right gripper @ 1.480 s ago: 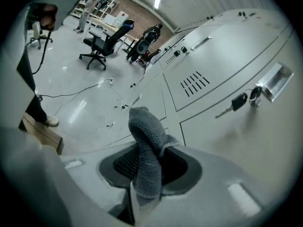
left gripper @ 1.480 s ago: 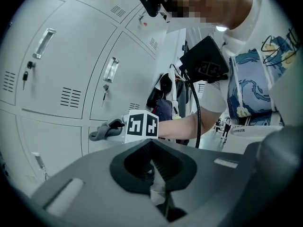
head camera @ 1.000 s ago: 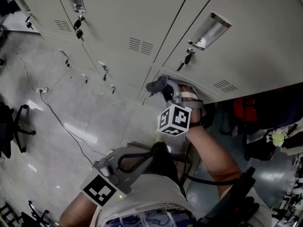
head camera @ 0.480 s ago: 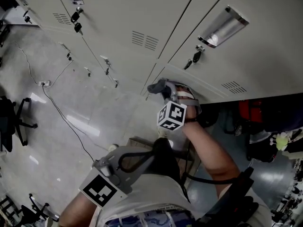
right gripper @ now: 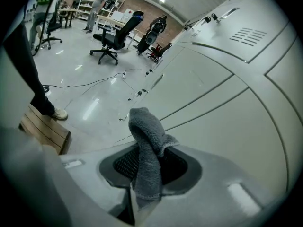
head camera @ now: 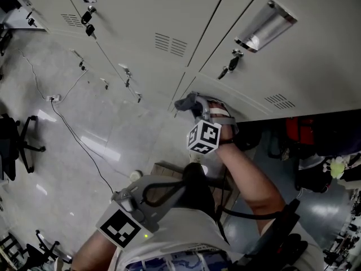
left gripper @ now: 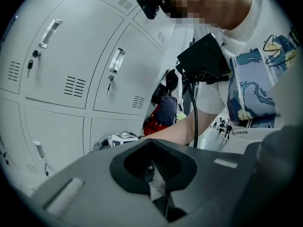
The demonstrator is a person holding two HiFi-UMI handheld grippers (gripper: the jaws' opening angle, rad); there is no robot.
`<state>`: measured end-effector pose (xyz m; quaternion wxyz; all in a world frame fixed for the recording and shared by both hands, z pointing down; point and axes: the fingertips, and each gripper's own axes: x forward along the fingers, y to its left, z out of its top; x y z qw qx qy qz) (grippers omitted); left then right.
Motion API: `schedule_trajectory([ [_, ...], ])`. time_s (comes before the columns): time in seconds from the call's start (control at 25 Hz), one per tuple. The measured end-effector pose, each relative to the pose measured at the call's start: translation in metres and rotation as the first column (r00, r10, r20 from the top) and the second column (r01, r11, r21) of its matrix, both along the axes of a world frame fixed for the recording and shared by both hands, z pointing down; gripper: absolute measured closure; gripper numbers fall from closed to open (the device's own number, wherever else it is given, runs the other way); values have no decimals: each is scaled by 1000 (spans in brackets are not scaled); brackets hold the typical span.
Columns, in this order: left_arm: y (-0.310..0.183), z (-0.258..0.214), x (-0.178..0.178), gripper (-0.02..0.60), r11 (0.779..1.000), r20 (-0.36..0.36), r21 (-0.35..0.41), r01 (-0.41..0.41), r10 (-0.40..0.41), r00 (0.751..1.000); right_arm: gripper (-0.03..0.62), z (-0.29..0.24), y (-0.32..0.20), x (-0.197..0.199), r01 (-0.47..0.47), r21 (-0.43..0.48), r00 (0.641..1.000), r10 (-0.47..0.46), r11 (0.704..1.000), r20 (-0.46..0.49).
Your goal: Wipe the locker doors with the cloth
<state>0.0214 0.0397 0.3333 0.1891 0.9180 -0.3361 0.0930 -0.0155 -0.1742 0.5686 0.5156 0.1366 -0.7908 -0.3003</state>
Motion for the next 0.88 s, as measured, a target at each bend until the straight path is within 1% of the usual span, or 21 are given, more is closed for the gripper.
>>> schedule_trajectory([
  [0.12, 3, -3, 2, 580, 1000, -2, 10, -11, 11, 1000, 480, -14, 9, 2, 8, 9, 1000, -9, 1000, 9],
  [0.24, 7, -6, 2, 580, 1000, -6, 20, -17, 17, 1000, 480, -40, 22, 0, 28, 31, 999, -29, 999, 24],
  [0.44, 14, -12, 1, 580, 999, -16, 40, -23, 24, 1000, 480, -105, 43, -8, 63, 101, 995, -70, 993, 70],
  [0.6, 17, -15, 0, 580, 998, -25, 55, -23, 24, 999, 480, -155, 47, -19, 63, 159, 990, -82, 985, 117],
  [0.72, 19, -16, -1, 580, 998, -24, 59, -21, 22, 999, 480, -159, 36, -25, 62, 184, 990, -84, 981, 114],
  [0.88, 19, -16, -3, 580, 999, -19, 51, -11, 12, 1000, 480, -138, 14, -28, 69, 202, 994, -86, 977, 73],
])
